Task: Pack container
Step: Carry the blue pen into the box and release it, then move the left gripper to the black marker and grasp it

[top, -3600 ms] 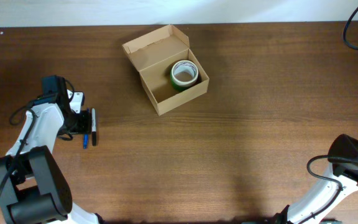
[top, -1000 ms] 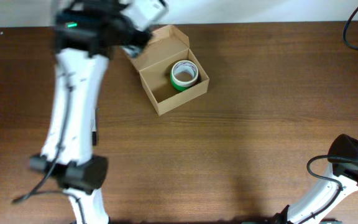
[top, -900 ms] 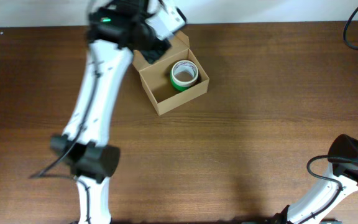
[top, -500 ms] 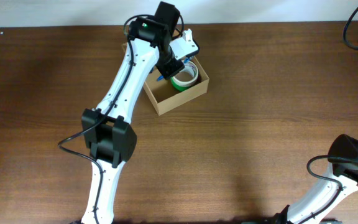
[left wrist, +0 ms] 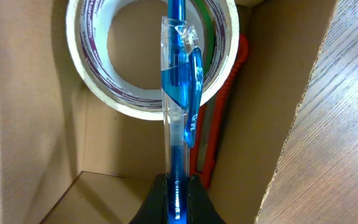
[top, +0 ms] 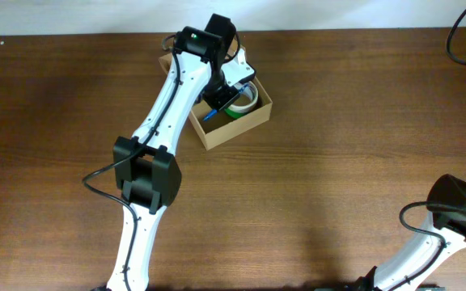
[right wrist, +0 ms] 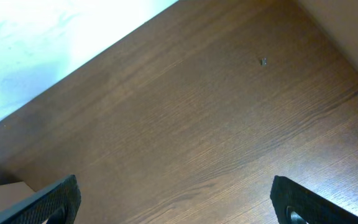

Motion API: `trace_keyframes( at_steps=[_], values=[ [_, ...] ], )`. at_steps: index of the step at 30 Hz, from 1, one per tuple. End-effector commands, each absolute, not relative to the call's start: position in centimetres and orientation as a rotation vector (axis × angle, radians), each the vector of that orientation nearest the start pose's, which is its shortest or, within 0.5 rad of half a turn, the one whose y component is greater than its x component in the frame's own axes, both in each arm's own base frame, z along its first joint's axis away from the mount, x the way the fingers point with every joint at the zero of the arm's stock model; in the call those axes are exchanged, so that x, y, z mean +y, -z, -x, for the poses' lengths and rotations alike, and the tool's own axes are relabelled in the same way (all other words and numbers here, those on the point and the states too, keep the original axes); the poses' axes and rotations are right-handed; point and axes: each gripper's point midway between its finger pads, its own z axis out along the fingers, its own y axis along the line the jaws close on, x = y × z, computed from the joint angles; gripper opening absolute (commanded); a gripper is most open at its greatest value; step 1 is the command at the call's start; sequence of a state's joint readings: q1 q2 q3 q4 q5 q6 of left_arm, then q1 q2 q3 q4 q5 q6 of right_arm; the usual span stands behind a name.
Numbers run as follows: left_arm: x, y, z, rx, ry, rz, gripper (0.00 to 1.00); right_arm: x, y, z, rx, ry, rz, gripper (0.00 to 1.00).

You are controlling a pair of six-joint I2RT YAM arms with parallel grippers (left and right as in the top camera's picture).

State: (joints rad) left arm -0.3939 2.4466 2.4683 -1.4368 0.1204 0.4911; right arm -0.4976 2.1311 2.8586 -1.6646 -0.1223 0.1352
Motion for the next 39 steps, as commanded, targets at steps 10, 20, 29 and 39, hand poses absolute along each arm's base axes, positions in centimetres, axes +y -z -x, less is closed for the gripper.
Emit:
trace_keyframes(
  at_steps=[10, 20, 29, 39],
  values=[
    [-23.1, -9.1, -42.8, 2.727, 0.216, -1.404, 0.01, -19.4, -35.5, -40.2, 2.369, -0.006, -0.727, 0.99],
    [-22.6, -7.5, -41.7, 2.786, 0.223, -1.427, 0.02, -19.4, -35.5, -40.2, 2.368, -0.006, -0.726, 0.99],
    [-22.6, -7.6, -42.0, 2.789, 0.206, -1.402, 0.26, -19.4, -35.5, -40.2, 2.368, -0.006, -0.726, 0.99],
    [-19.5, -16.7, -45.7, 2.698, -0.158, -1.096, 0.33, -19.4, -35.5, -40.2, 2.368, -0.006, -0.726, 0.99]
  ],
)
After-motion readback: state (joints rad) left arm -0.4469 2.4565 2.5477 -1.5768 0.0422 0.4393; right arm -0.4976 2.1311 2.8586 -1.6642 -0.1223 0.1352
